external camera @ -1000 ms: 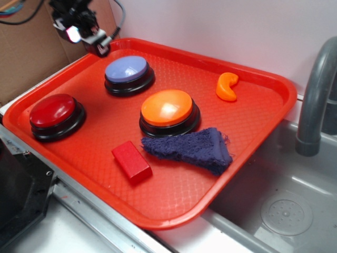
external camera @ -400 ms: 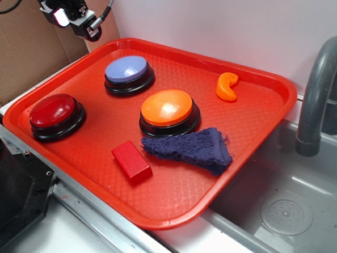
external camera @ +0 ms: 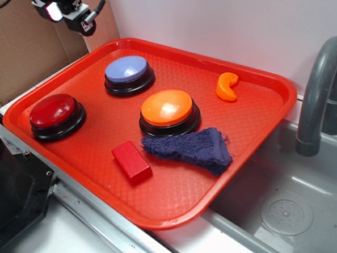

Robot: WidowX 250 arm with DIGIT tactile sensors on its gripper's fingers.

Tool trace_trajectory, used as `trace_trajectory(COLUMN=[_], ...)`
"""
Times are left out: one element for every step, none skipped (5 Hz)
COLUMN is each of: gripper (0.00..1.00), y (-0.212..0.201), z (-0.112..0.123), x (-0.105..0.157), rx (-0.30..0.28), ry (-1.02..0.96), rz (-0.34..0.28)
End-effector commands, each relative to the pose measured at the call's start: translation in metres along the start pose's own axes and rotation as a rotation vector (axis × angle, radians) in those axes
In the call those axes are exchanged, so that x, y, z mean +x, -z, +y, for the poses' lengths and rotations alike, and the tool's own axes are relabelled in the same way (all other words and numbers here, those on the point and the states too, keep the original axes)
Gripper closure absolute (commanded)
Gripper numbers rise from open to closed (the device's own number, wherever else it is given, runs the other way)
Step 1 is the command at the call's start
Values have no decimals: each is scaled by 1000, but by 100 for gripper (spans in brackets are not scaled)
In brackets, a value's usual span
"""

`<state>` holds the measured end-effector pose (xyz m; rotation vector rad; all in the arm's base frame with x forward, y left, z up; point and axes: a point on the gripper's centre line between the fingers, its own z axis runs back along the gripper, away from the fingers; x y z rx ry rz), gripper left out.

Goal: Push the purple button.

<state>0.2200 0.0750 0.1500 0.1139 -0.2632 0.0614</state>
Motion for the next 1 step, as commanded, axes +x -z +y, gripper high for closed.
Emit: trace_trajectory(gripper=[0], y=[-33], z=[-4], x=[7], rx=[36], ry=[19], rz=[-79])
